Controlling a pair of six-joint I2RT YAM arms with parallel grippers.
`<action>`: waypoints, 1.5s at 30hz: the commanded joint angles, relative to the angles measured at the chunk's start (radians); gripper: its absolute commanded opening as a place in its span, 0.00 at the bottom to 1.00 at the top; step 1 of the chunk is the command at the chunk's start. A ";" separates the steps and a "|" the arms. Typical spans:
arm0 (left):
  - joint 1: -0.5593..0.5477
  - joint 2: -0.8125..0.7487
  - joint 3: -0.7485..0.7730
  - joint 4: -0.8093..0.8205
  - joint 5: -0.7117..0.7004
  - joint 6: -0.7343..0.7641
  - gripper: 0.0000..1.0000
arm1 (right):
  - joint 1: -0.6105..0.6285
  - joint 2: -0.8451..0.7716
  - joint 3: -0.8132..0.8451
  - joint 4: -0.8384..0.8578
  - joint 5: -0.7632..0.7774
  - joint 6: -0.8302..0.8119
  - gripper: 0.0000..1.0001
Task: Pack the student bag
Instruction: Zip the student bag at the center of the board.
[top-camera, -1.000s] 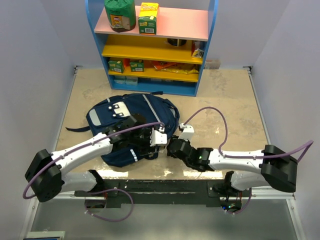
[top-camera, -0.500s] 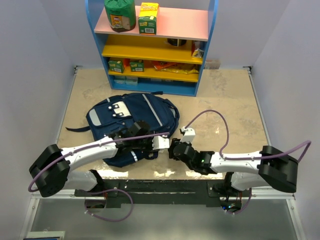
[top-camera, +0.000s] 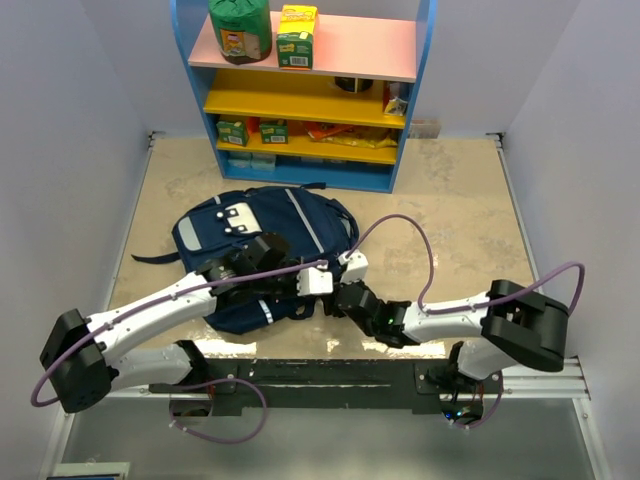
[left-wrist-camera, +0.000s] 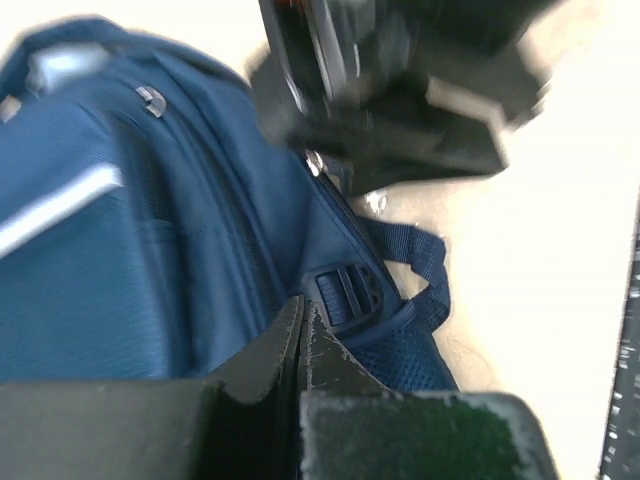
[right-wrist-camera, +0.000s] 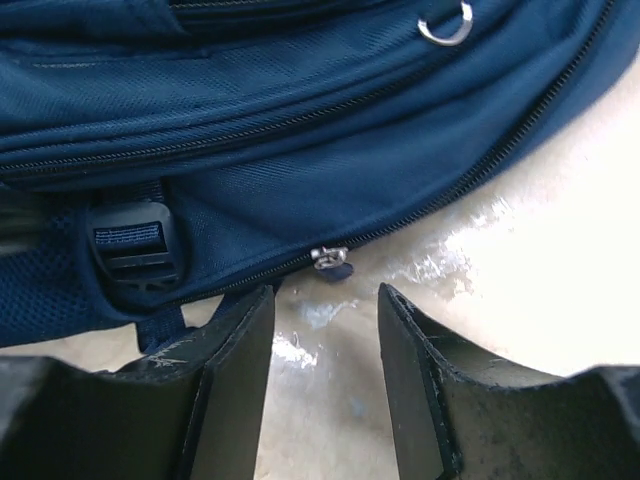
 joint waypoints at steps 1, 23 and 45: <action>0.005 -0.042 0.088 -0.122 0.088 0.020 0.00 | 0.009 0.066 -0.005 0.143 0.005 -0.101 0.48; 0.014 -0.069 0.017 -0.137 0.117 0.026 0.09 | 0.098 0.257 0.075 0.199 0.199 -0.144 0.00; -0.095 0.166 0.043 0.050 0.239 -0.026 0.42 | 0.123 -0.062 -0.114 0.174 -0.001 -0.009 0.00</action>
